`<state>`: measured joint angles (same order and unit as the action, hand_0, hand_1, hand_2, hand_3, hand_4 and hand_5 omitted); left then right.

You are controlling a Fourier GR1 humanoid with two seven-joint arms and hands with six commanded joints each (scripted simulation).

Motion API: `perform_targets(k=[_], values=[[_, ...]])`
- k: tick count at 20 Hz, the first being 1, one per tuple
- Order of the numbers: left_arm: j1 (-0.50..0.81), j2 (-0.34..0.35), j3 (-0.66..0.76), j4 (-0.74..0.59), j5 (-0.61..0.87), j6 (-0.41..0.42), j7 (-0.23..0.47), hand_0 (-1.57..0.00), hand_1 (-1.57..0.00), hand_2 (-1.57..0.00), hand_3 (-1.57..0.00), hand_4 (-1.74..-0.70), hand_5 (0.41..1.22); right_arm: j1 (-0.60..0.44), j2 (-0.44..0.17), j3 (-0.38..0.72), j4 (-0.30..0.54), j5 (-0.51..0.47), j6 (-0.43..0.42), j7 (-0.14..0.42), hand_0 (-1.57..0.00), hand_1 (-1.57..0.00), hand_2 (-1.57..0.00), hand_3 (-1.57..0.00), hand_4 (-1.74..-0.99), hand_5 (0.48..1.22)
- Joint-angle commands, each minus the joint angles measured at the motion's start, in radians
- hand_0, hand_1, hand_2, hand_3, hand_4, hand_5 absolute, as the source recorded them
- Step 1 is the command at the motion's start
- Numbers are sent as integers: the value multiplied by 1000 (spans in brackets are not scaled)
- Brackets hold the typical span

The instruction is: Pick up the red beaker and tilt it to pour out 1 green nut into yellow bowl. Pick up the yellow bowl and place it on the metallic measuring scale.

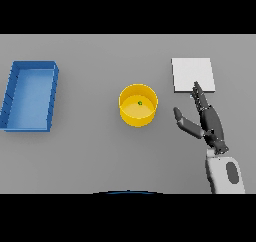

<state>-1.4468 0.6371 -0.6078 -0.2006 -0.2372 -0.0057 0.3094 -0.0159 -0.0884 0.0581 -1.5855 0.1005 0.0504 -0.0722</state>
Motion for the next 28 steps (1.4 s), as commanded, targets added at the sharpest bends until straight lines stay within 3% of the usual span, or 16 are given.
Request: perform_targets(k=[1,5,8,10,16,18,21,24,25,26,28], values=[[41,-4,19,-1,40,17,26,-1571,-1569,-1569,-1486,-1735,1221,6,-3,4,3,11,-2,-15,1,1,1,1,-1278,659],[192,-2,60,-56,174,89,86,-1571,-1570,-1570,-1418,-1739,1221,7,-16,4,4,14,5,-27,1,1,1,1,-1307,677],[315,15,79,-139,262,155,115,-1571,-1571,-1571,-1493,-1740,1221,23,-15,12,9,34,-3,-42,1,1,1,1,-1302,693],[379,48,66,-228,289,186,164,-1571,-1571,-1571,-1521,-1740,1221,23,-19,9,-1,25,3,-41,1,1,1,1,-1304,707],[585,142,27,-560,369,309,276,-1571,-1571,-1571,-1340,-1738,1221,20,-26,13,6,42,-4,-36,1,1,1,1,-1327,724],[625,165,4,-630,393,359,299,-1571,-1571,-1571,-1319,-1737,1146,25,-23,12,-6,32,-1,-39,1,1,1,1,-1335,725],[676,192,-47,-705,452,385,298,-1571,-1571,-1571,-1442,-1588,962,37,-25,17,-18,41,-4,-37,1,1,1,1,-1326,728],[700,223,-70,-775,497,358,300,-1571,-1571,-1571,-935,-1253,810,14,-24,15,-1,41,-6,-17,1,1,1,1,-1327,730],[713,232,-60,-808,522,339,294,-1571,-1520,-1410,-852,-1135,779,21,-22,19,-8,46,-9,-29,1,1,1,1,-1325,731],[736,240,-49,-849,556,320,281,-1437,-1291,-1163,-715,-1046,757,17,-21,16,-1,47,-13,-28,1,1,1,1,-1320,731],[745,254,-37,-891,592,283,268,-982,-830,-747,-464,-922,716,19,-23,13,1,42,-11,-35,1,1,1,1,-1321,727]])
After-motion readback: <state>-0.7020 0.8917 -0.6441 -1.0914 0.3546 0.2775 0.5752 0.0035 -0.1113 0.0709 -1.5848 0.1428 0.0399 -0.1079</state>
